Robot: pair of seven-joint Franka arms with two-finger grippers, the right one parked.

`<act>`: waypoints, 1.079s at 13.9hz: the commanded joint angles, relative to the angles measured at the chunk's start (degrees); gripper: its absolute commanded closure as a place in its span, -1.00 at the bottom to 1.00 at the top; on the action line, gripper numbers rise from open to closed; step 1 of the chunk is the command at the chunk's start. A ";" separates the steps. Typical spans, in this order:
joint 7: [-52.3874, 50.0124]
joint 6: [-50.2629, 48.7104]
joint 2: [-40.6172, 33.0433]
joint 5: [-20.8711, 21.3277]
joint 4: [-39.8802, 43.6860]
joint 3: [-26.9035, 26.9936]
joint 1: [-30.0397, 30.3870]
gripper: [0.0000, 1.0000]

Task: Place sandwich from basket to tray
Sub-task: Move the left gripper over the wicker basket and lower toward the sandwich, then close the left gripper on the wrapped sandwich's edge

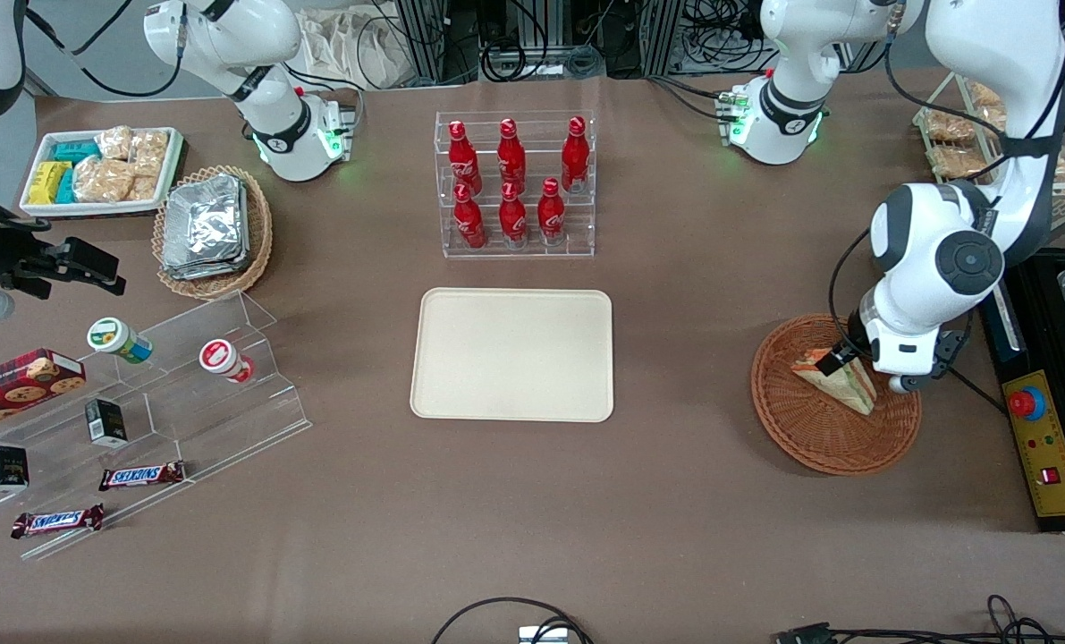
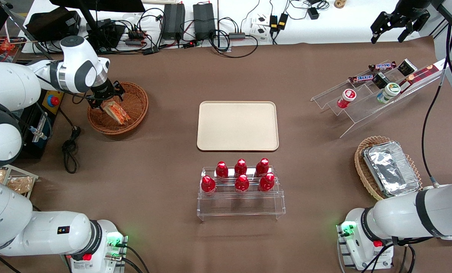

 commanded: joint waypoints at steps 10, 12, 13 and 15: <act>-2.18 5.24 5.22 2.33 0.67 1.58 0.15 -0.35; -2.18 5.24 5.83 2.33 0.67 1.67 0.24 0.91; -2.10 5.15 6.09 2.33 0.84 1.58 0.15 1.00; -1.57 4.63 6.10 2.33 1.11 1.58 0.15 1.00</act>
